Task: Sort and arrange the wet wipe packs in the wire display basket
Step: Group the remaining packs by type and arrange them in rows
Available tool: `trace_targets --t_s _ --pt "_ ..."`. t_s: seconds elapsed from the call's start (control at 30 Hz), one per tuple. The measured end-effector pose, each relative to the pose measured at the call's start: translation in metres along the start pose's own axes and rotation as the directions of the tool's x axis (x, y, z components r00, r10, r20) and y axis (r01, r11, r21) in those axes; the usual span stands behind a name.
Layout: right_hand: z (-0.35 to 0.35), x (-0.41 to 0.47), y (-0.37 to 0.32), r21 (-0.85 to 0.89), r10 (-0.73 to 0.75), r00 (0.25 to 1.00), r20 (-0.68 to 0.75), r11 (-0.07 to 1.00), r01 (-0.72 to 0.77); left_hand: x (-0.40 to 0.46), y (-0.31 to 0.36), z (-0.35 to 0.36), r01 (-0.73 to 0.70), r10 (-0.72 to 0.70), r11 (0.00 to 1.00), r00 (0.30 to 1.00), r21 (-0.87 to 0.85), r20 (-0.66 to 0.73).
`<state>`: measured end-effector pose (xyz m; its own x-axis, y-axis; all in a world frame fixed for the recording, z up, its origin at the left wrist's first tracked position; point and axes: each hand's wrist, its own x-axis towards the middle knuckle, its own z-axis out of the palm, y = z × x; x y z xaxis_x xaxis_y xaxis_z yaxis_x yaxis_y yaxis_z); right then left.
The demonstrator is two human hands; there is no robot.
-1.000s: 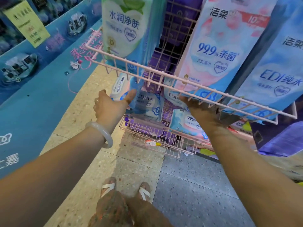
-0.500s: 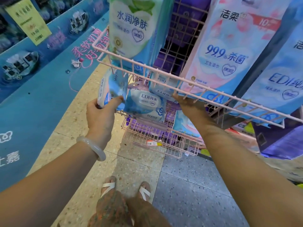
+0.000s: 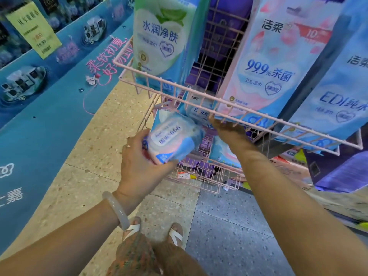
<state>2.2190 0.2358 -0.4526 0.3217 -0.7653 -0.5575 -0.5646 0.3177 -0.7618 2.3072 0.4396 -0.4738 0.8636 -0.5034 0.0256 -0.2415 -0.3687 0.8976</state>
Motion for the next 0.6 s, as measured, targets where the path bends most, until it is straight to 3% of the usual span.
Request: trace_targets --t_s 0.03,0.07,0.17,0.23,0.33,0.47,0.6 --pt "0.002 0.007 0.005 -0.071 -0.038 0.997 -0.064 0.997 0.033 -0.003 0.001 0.002 -0.061 0.059 0.996 0.998 0.066 0.023" --pt "-0.001 0.01 0.012 -0.157 -0.101 0.995 -0.023 0.983 0.096 -0.005 0.002 0.005 -0.123 0.119 0.986 0.992 0.109 0.043" --pt "-0.017 -0.01 0.014 -0.018 -0.194 0.962 0.193 0.979 0.201 -0.005 0.009 0.017 -0.306 0.291 0.94 0.95 0.154 0.114" --pt "-0.027 -0.024 0.02 -0.024 -0.146 0.92 0.365 0.986 0.166 -0.004 0.015 0.028 -0.409 0.382 0.9 0.907 0.154 0.178" --pt "-0.047 -0.035 0.034 0.123 -0.157 0.871 0.466 0.986 0.111 -0.004 0.024 0.045 -0.436 0.398 0.891 0.884 0.125 0.244" --pt "-0.065 -0.043 0.048 0.433 -0.172 0.882 0.439 0.901 -0.04 -0.01 0.038 0.06 -0.463 0.44 0.883 0.875 0.081 0.205" --pt "-0.058 -0.052 0.063 0.642 -0.08 0.941 0.329 0.75 -0.16 -0.022 0.05 0.081 -0.388 0.377 0.915 0.92 0.111 0.107"
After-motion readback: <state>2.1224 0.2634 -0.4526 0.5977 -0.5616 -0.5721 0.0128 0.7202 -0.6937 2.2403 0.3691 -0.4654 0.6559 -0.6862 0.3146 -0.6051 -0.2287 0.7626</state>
